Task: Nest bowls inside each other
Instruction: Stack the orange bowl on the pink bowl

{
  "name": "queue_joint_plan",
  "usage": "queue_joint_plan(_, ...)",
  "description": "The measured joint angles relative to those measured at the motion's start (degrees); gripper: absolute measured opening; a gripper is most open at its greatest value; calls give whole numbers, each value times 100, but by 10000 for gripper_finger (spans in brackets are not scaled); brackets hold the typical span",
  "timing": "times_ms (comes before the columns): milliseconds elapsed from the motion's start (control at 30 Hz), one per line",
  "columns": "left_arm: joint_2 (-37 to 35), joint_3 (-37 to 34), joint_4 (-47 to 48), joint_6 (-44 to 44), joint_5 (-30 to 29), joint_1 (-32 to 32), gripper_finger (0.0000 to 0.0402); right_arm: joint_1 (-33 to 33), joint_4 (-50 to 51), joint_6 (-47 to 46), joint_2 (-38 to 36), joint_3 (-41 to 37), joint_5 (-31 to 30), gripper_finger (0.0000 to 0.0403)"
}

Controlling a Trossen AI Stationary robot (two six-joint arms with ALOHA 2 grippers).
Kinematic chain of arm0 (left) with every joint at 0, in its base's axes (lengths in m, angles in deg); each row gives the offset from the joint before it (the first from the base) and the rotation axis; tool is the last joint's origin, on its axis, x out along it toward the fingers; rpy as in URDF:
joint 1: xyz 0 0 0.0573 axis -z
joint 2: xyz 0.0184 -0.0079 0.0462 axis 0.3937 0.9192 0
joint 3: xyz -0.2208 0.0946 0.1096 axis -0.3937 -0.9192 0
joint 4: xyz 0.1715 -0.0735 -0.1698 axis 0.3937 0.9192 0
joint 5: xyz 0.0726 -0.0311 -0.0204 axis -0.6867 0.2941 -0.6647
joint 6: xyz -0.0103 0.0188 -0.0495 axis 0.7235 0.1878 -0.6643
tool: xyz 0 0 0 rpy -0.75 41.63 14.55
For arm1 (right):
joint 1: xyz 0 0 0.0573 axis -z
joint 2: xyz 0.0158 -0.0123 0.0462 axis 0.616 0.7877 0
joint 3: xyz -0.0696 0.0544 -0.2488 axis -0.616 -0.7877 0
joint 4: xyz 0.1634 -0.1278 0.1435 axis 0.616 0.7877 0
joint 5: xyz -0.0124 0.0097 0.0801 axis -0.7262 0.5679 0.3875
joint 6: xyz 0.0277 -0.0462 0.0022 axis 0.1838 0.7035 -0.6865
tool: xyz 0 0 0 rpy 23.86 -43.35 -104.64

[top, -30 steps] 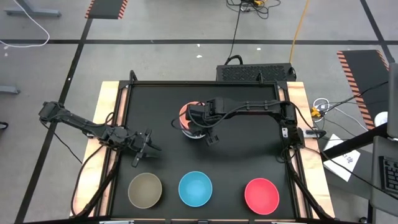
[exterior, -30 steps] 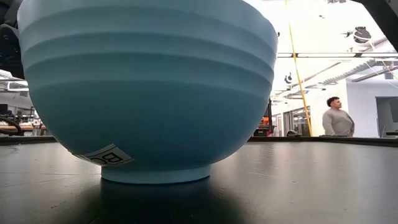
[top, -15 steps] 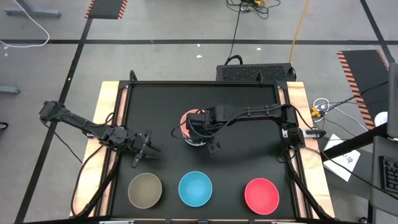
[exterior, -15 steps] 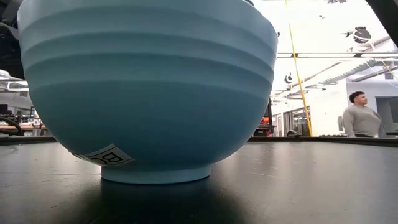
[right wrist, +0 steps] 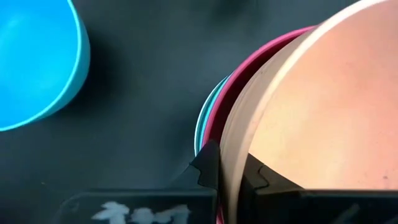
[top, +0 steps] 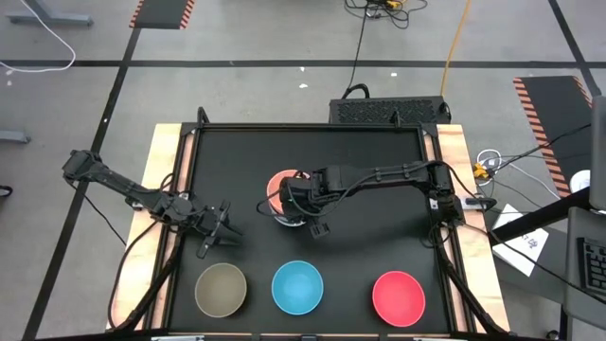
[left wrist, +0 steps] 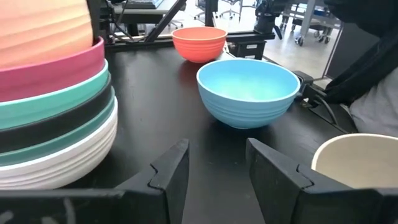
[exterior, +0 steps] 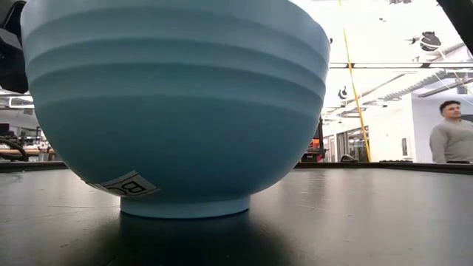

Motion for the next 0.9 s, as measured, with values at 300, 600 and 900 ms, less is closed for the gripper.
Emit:
queue_joint_plan(300,-1,0,4,17,-65,29,161,85,142,-301,-2,0,-19,43)
queue_joint_plan(600,1,0,-1,-7,-70,29,161,83,49,-306,-7,0,-37,143)
queue_joint_plan(900,1,0,-3,-26,-71,25,161,85,-167,-341,-310,-4,-9,183)
